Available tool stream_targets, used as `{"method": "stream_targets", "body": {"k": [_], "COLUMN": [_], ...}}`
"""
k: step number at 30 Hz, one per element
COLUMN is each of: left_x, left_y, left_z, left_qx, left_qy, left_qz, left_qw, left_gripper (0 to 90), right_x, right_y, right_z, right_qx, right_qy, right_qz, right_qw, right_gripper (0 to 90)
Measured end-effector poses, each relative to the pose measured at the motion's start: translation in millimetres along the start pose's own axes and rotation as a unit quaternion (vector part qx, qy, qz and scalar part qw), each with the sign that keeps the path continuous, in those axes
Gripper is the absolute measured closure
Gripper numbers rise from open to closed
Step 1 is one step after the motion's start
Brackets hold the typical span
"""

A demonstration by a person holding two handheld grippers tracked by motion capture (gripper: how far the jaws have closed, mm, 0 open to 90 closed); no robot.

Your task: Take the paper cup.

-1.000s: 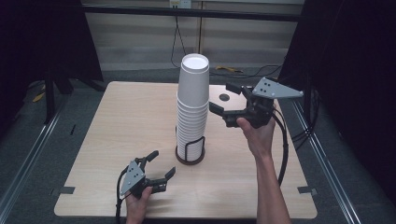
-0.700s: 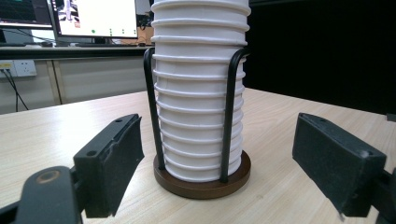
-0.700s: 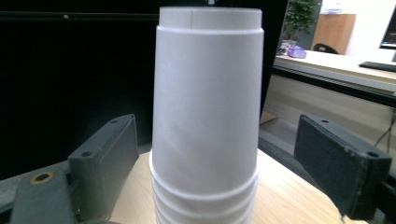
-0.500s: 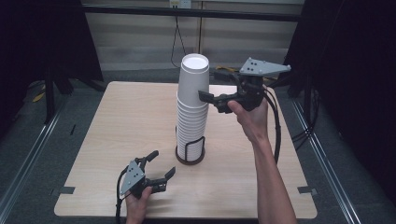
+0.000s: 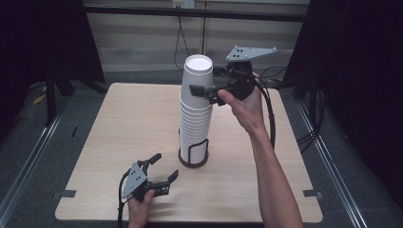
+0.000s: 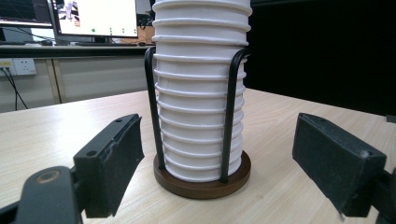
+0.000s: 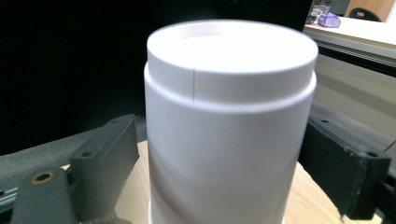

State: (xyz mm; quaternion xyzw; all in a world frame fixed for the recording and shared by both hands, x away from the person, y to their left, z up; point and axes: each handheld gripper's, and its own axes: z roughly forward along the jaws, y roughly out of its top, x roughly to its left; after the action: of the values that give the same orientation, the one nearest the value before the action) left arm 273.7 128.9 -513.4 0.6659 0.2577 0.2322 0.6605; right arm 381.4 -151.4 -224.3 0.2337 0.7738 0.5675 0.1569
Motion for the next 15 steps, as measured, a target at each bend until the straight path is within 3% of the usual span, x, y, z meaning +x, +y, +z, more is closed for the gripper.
{"method": "stream_targets", "body": {"k": [3,4,5,6,7,14,15], "left_x": [0.0,-2.0,-2.0,-1.9,0.1,0.0,-2.0], "left_y": [0.0,-0.6,-0.6,-0.5,0.0,0.0,-0.6], "left_z": [0.0,0.3,0.3,0.2,0.0,-0.1,0.2], "left_qx": [0.000,-0.003,-0.003,-0.003,-0.001,0.000,-0.004], "left_qy": [-0.001,0.001,0.001,0.001,-0.001,-0.002,0.000], "left_qz": [0.001,-0.012,-0.012,-0.011,0.002,0.001,-0.012], "left_qw": [1.0000,0.9999,0.9999,0.9999,1.0000,1.0000,0.9999], "left_gripper": [16.0,16.0,15.9,16.0,15.9,16.0,15.9], "right_x": [-1.6,-1.8,-1.8,-2.7,-2.7,-2.6,-4.4], "right_y": [3.4,4.4,4.4,5.9,6.6,7.8,7.2], "right_z": [4.4,4.2,4.2,4.8,5.7,10.9,11.6], "right_qx": [0.010,0.007,0.007,0.002,0.005,0.009,0.006], "right_qy": [0.003,0.002,0.002,0.007,0.005,0.004,0.008], "right_qz": [0.001,0.003,0.003,0.004,0.003,0.002,0.005], "right_qw": [0.9999,1.0000,1.0000,1.0000,1.0000,0.9999,0.9999], "right_gripper": [14.1,14.4,14.4,15.6,15.7,19.3,19.5]}}
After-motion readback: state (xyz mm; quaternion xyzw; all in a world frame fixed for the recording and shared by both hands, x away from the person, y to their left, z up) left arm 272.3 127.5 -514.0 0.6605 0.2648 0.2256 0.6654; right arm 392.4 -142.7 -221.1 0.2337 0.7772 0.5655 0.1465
